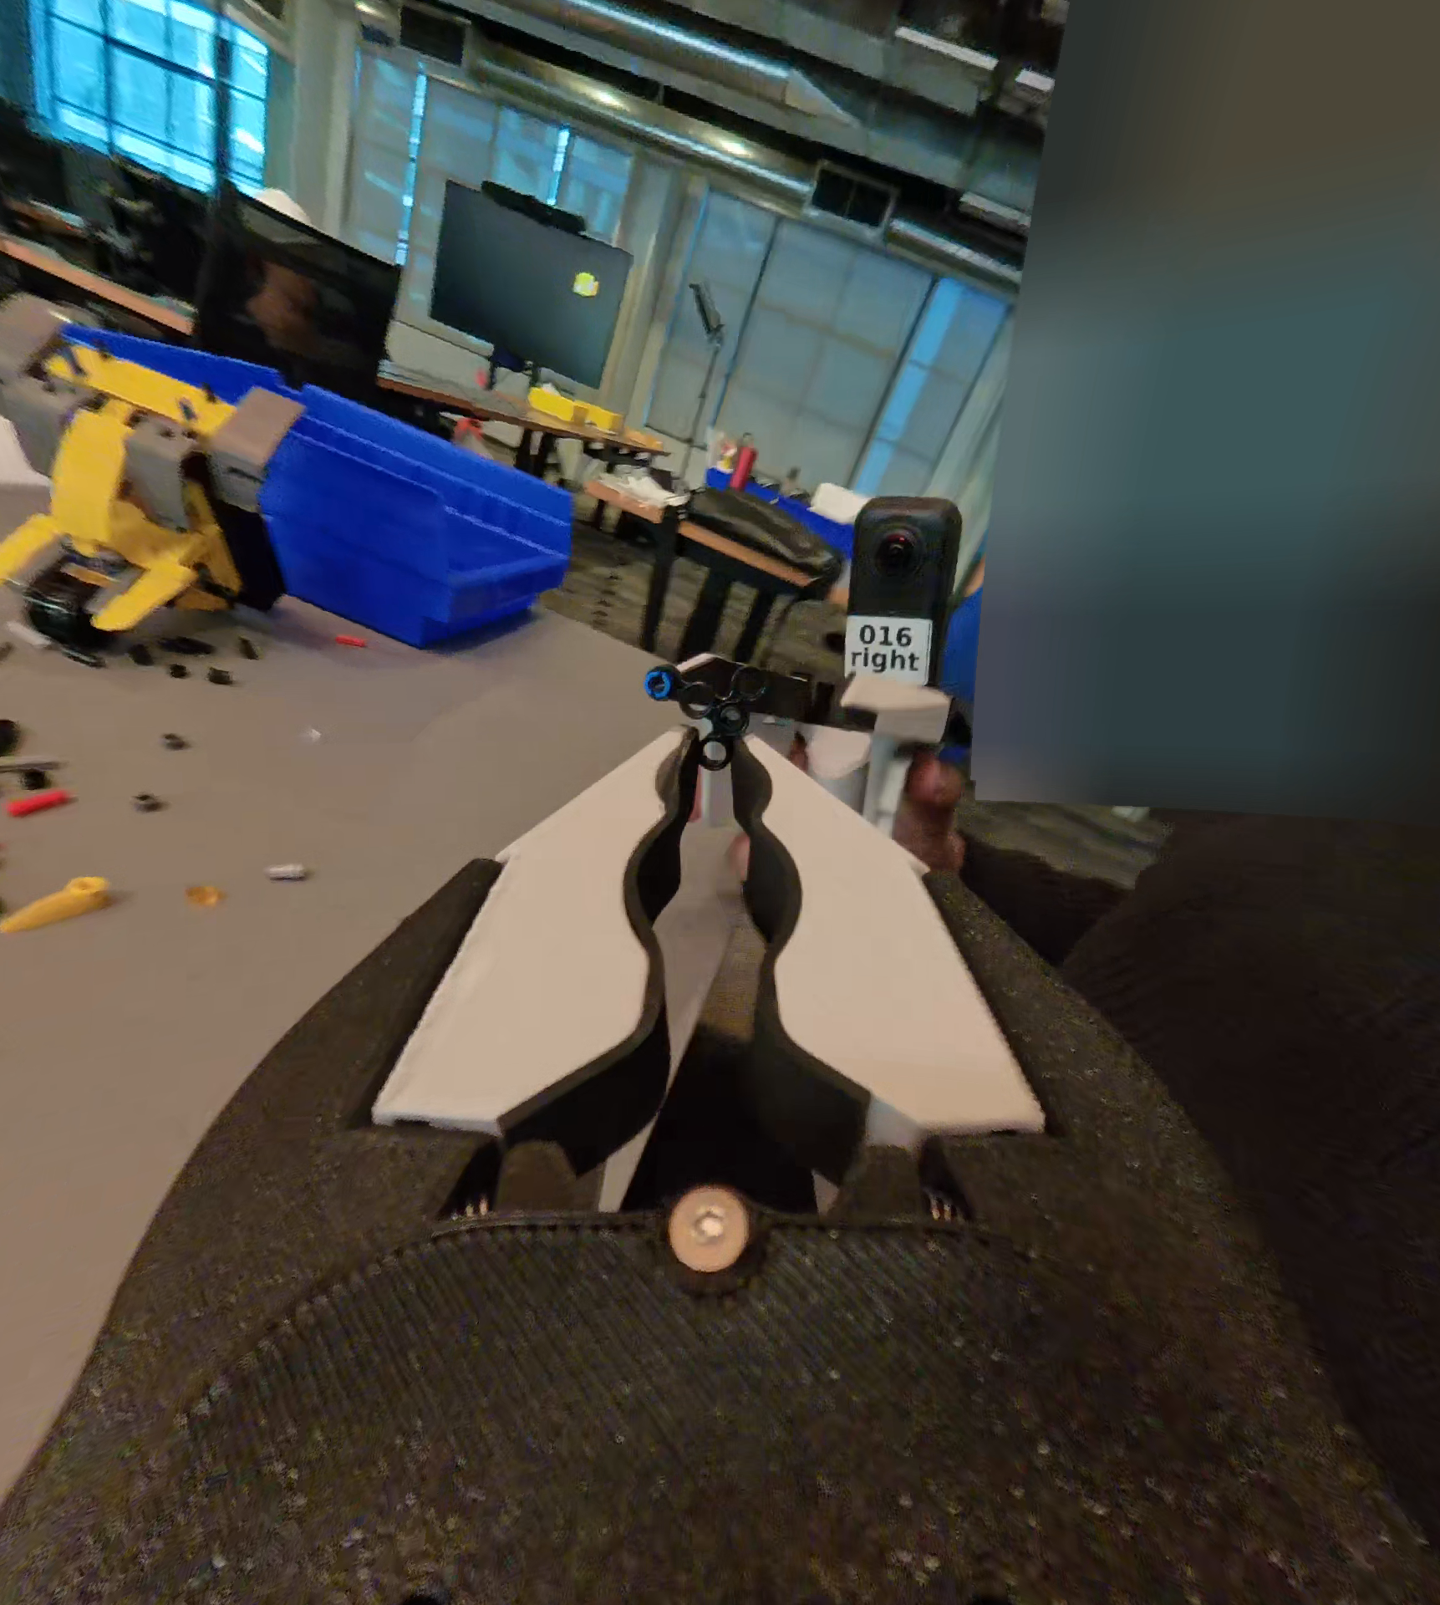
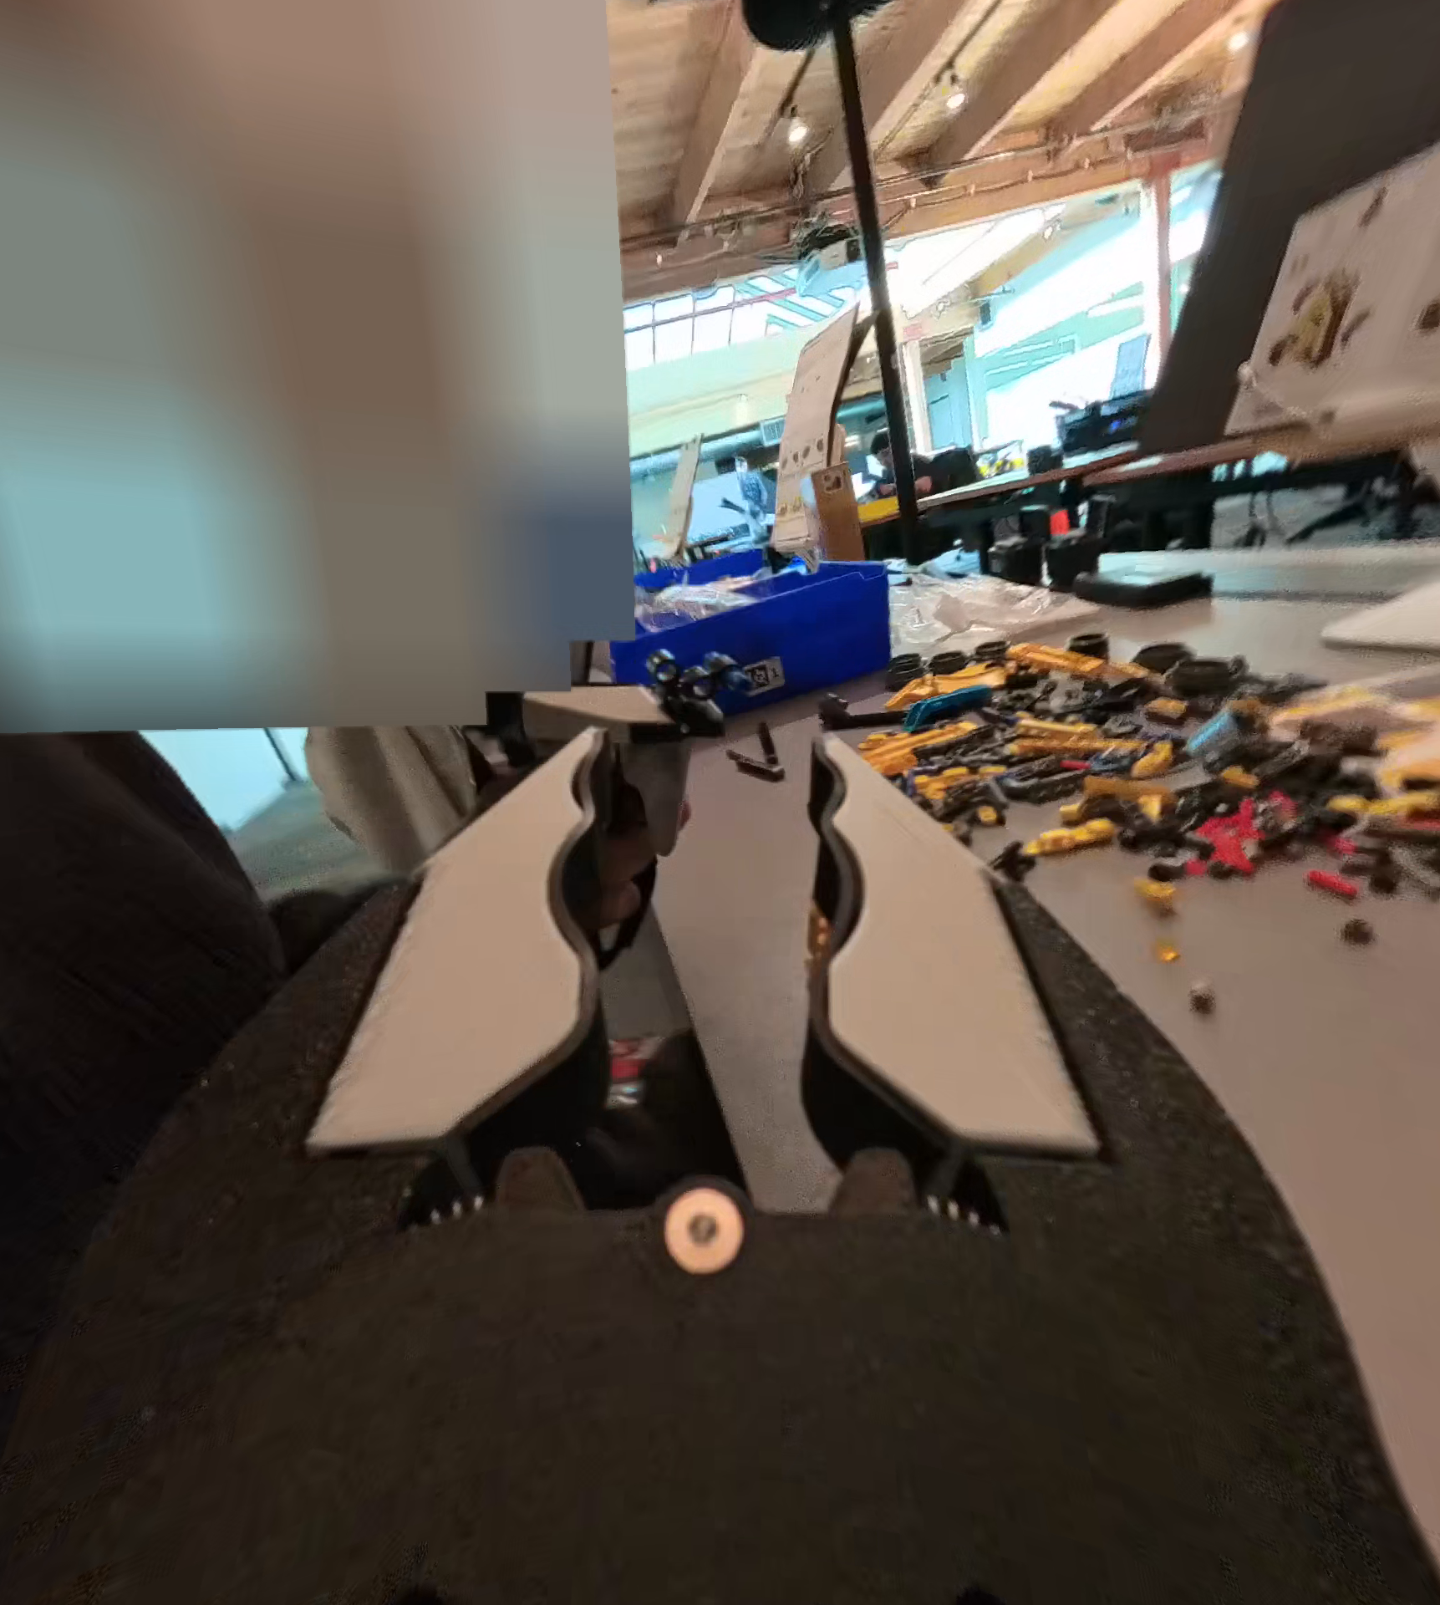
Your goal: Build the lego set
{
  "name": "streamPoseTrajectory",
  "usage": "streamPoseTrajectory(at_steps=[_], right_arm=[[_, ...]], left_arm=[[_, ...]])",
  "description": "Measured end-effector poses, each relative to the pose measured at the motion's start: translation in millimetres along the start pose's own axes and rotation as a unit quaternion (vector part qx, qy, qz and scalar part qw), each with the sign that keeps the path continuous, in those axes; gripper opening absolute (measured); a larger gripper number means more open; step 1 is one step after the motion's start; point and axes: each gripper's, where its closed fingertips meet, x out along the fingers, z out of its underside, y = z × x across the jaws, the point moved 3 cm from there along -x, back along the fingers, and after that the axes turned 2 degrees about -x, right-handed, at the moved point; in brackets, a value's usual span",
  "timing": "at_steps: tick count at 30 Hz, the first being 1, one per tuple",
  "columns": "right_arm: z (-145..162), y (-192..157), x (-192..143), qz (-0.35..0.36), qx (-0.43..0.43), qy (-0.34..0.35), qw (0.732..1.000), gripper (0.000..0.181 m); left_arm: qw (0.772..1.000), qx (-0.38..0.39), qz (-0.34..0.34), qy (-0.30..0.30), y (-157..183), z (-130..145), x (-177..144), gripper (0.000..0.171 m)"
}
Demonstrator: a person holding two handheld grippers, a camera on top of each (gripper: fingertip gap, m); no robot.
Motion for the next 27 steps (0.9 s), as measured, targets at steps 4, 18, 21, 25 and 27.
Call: streamPoseTrajectory(at_steps=[4,18,21,25,27], right_arm=[[0.7,-9.6,8.8,-0.024,-0.037,-0.011,0.999,0.03],[6.1,-0.6,9.6,-0.039,0.012,-0.035,0.999,0.046],[4.5,-14.5,8.0,-0.089,-0.014,-0.022,0.996,0.039],[2.0,-19.5,7.1,-0.104,-0.044,-0.021,0.993,0.022],[3.1,-20.2,7.2,-0.11,-0.036,-0.029,0.993,0.022]], left_arm=[[0.999,-0.033,0.029,-0.023,4.4,8.8,8.3,0.004],[0.998,-0.034,0.05,-0.027,13.6,10.5,14.1,0.003],[0.993,-0.053,0.1,-0.036,25.0,12.8,15.3,0.003],[0.987,-0.077,0.132,-0.046,28.8,14.6,14.1,0.002],[0.988,-0.068,0.131,-0.051,29.2,15.8,13.2,0.002]])
